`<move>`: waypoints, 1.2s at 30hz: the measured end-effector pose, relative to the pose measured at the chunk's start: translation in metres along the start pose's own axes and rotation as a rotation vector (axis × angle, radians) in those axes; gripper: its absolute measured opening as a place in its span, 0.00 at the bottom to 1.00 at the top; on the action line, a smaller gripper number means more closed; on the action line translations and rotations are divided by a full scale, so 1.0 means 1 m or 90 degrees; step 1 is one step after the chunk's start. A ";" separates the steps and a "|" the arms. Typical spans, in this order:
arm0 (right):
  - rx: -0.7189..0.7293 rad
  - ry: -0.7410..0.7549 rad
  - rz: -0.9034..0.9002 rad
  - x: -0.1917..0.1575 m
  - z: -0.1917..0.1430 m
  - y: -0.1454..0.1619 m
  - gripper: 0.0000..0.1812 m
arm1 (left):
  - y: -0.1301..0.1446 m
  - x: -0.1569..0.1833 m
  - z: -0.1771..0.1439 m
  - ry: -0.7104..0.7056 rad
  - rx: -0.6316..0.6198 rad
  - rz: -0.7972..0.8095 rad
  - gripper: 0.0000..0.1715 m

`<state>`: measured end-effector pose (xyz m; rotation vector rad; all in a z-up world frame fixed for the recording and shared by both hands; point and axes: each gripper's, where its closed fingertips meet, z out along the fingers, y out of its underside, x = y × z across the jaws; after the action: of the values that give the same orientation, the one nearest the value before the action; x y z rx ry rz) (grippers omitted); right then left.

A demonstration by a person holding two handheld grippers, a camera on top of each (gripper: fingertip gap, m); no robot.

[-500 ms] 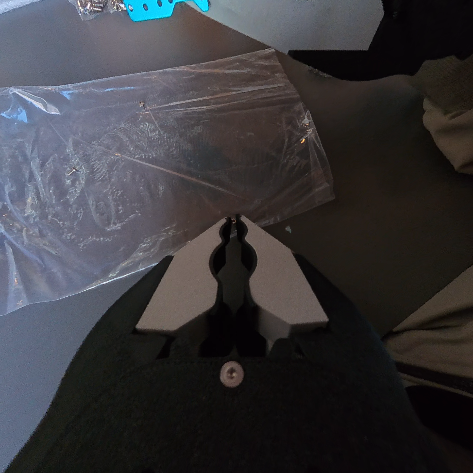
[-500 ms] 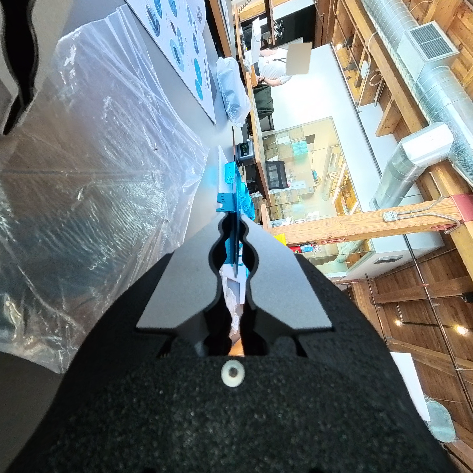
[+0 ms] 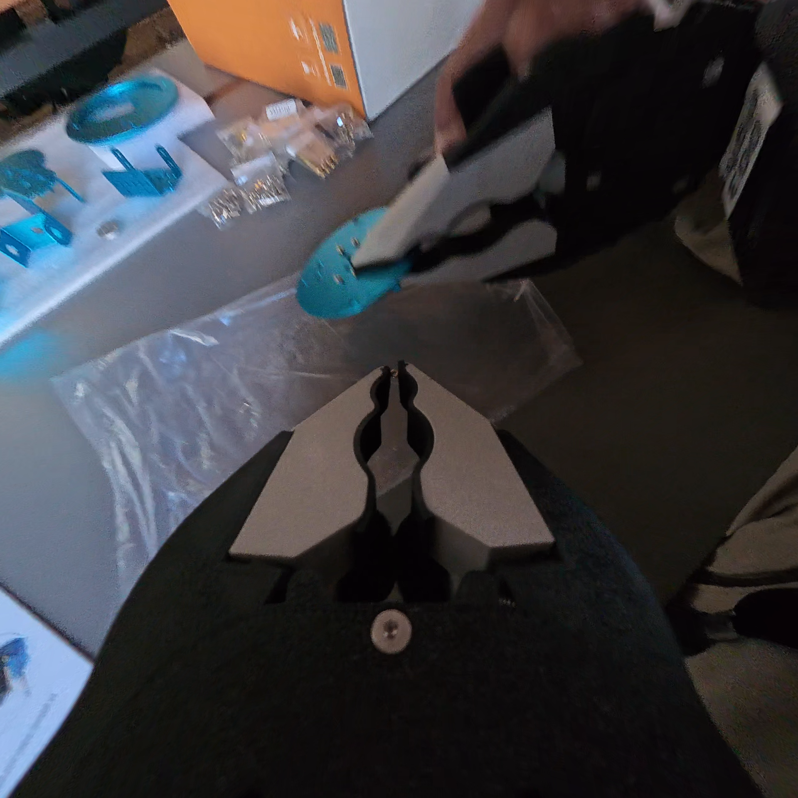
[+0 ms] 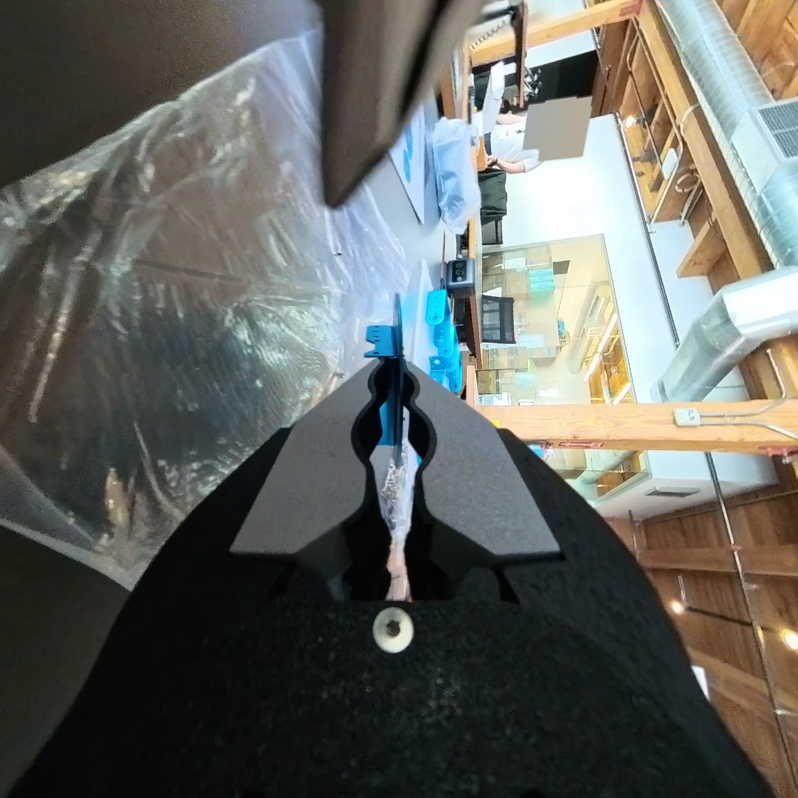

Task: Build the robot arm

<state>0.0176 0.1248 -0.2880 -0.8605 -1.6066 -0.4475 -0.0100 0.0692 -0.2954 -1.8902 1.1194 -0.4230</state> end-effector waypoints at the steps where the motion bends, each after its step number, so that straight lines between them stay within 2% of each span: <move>1: 0.000 -0.002 -0.016 -0.003 0.001 -0.002 0.01 | -0.008 -0.006 -0.004 0.003 0.011 0.005 0.01; 5: 0.005 0.029 -0.056 -0.003 0.005 -0.008 0.01 | -0.040 -0.018 -0.010 0.048 0.051 0.019 0.01; 8: 0.009 0.071 -0.071 0.007 0.002 -0.012 0.01 | -0.051 -0.026 -0.005 0.066 0.054 0.038 0.01; 12: 0.011 0.121 -0.083 0.020 -0.002 -0.016 0.01 | -0.056 -0.027 0.005 0.110 0.043 0.045 0.01; 19: 0.025 0.191 -0.088 0.037 -0.010 -0.024 0.01 | -0.064 -0.023 0.008 0.135 0.051 0.072 0.01; 36: 0.049 0.209 -0.061 0.044 -0.015 -0.028 0.01 | -0.070 -0.019 0.001 0.176 0.081 0.066 0.01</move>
<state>0.0055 0.1085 -0.2377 -0.6171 -1.3552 -0.5600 0.0177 0.1008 -0.2365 -1.6889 1.3312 -0.6957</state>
